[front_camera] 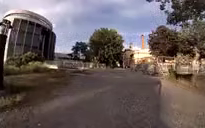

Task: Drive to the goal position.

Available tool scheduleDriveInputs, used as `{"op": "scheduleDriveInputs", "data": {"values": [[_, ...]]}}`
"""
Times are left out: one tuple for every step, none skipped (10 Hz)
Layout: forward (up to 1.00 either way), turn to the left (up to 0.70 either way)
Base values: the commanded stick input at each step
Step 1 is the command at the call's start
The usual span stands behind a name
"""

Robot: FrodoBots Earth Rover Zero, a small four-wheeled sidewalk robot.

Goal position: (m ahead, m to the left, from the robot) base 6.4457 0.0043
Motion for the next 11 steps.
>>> {"op": "scheduleDriveInputs", "data": {"values": [[0.45, 0.0], [0.45, 0.0], [0.45, 0.0], [0.45, 0.0], [0.45, 0.0], [0.45, 0.0], [0.45, 0.0], [0.45, 0.0], [0.45, 0.0], [0.45, 0.0], [0.45, 0.0]]}}
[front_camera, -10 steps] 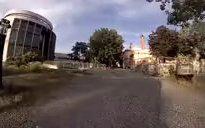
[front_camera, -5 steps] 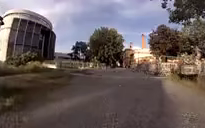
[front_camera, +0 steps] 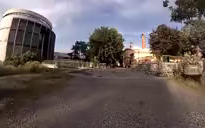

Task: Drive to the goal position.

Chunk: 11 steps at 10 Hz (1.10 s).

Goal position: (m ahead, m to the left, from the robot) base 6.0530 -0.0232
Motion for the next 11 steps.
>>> {"op": "scheduleDriveInputs", "data": {"values": [[0.45, 0.0], [0.45, 0.0], [0.45, 0.0], [0.45, 0.0], [0.45, 0.0], [0.45, 0.0], [0.45, 0.0], [0.45, 0.0], [0.45, 0.0], [0.45, 0.0], [0.45, 0.0]]}}
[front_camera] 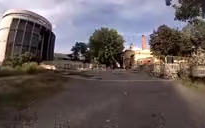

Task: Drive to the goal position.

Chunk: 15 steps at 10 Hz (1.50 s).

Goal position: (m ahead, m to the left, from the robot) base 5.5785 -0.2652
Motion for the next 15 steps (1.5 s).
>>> {"op": "scheduleDriveInputs", "data": {"values": [[0.45, 0.0], [0.45, 0.0], [0.45, -0.16], [0.45, -0.27], [0.45, -0.27], [0.45, -0.27], [0.45, -0.27], [0.45, -0.27], [0.45, -0.27], [0.45, -0.27], [0.45, -0.27], [0.45, -0.27], [0.45, -0.27], [0.45, -0.27], [0.45, -0.27]]}}
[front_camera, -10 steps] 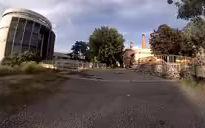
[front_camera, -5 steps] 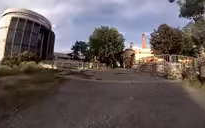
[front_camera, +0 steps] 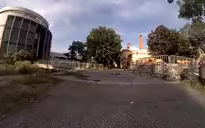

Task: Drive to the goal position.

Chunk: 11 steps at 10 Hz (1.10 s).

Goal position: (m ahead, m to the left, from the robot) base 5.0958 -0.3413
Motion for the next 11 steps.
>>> {"op": "scheduleDriveInputs", "data": {"values": [[0.45, -0.27], [0.45, -0.23], [0.45, -0.06], [0.45, 0.0], [0.45, 0.0], [0.45, 0.0], [0.45, 0.0], [0.45, 0.0], [0.45, 0.0], [0.45, 0.0], [0.45, 0.0]]}}
